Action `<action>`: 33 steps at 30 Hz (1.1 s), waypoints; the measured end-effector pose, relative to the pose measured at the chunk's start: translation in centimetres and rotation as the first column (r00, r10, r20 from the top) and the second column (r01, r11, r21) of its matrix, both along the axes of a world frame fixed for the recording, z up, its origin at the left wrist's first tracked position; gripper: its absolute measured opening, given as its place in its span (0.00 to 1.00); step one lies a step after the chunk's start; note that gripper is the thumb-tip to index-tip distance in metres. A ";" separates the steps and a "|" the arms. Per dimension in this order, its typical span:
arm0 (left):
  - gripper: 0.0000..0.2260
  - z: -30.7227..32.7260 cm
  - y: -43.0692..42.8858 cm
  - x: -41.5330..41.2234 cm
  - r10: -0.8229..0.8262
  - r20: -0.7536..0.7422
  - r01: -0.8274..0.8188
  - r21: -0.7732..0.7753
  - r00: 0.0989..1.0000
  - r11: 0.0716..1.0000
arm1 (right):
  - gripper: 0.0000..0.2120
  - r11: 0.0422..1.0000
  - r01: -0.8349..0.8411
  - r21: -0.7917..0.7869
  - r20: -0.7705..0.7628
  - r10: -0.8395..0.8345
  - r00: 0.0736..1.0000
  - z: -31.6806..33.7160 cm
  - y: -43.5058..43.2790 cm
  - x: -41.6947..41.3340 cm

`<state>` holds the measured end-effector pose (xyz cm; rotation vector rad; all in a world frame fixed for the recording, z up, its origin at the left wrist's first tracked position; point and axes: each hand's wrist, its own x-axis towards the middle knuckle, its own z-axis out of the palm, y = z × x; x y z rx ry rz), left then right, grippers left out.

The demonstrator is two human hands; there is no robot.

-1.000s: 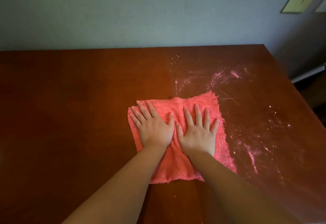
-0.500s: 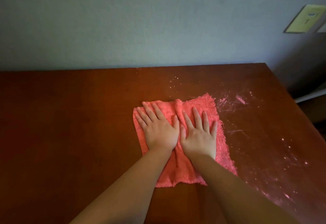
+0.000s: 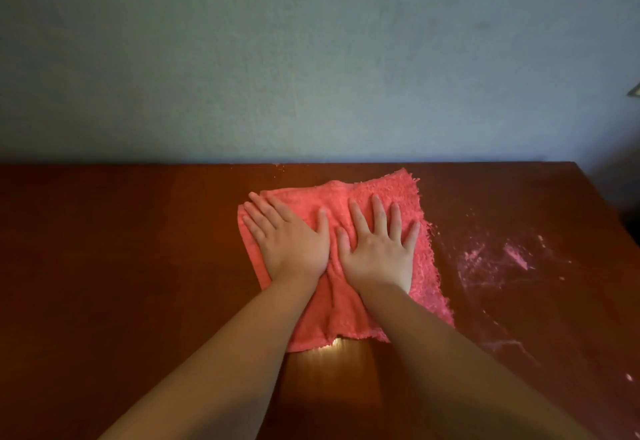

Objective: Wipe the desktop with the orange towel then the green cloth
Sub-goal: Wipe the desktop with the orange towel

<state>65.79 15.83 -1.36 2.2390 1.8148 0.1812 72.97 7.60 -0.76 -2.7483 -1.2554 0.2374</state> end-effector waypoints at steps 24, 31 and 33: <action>0.27 -0.2 9.1 7.1 0.295 0.070 -0.302 0.122 0.953 0.945 | 0.22 0.924 -0.344 0.165 0.068 0.337 0.939 0.0 10.6 8.8; 0.29 0.1 1.6 15.7 0.142 0.098 -0.149 0.070 0.985 0.986 | 0.23 0.960 -0.255 0.115 0.121 0.241 0.963 0.1 4.4 17.7; 0.30 0.0 -0.4 17.7 0.079 0.101 -0.085 0.057 0.992 0.995 | 0.22 0.968 -0.221 0.120 0.134 0.205 0.970 0.1 2.5 19.3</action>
